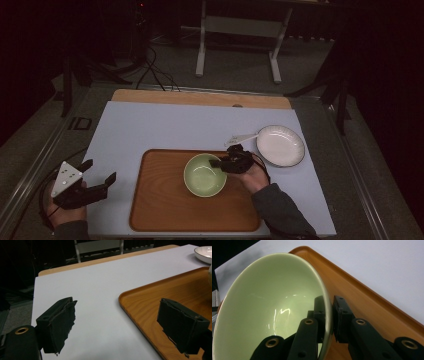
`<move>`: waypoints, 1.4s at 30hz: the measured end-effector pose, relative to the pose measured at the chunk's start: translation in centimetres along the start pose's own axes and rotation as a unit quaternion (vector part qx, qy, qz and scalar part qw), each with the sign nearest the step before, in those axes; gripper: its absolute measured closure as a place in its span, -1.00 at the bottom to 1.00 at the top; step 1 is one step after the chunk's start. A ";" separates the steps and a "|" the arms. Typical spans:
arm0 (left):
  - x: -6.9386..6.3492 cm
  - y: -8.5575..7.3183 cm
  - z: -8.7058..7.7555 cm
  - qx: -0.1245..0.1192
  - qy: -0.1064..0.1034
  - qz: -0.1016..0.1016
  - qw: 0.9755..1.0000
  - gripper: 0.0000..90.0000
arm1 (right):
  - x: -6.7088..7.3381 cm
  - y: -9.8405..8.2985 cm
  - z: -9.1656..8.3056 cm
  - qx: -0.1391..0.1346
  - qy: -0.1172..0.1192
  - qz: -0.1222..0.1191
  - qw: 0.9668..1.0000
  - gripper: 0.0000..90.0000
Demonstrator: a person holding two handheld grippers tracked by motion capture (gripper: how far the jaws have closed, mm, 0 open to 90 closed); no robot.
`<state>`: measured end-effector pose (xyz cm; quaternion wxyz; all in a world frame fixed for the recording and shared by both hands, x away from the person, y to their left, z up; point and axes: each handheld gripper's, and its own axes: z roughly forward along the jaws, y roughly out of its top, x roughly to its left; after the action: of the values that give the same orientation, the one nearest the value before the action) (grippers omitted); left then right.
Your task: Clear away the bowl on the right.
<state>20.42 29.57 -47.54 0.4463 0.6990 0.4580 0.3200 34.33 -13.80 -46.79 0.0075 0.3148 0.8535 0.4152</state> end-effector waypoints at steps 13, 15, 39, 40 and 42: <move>0.0 0.0 0.0 -0.001 0.000 0.000 1.000 -0.68 | 1.0 -0.6 1.0 0.014 0.011 -0.008 1.000 0.82; 0.0 0.0 0.0 0.000 0.000 0.000 1.000 -0.68 | 1.1 -0.7 1.2 0.016 0.011 -0.008 1.000 0.82; 0.0 0.0 0.0 0.000 0.000 0.001 1.000 -0.68 | 0.8 -2.0 3.5 0.042 0.004 0.002 0.999 0.84; 0.0 0.0 0.0 0.000 0.000 0.001 1.000 -0.68 | 0.7 -2.1 3.6 0.045 0.001 0.002 0.999 0.84; 0.0 0.0 0.0 0.000 0.000 0.000 1.000 -0.68 | 0.7 -2.1 3.7 0.046 -0.003 0.003 0.999 0.84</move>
<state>20.41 29.57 -47.52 0.4462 0.6993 0.4578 0.3200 33.68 -11.79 -50.58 -0.0061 0.3188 0.8707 0.3744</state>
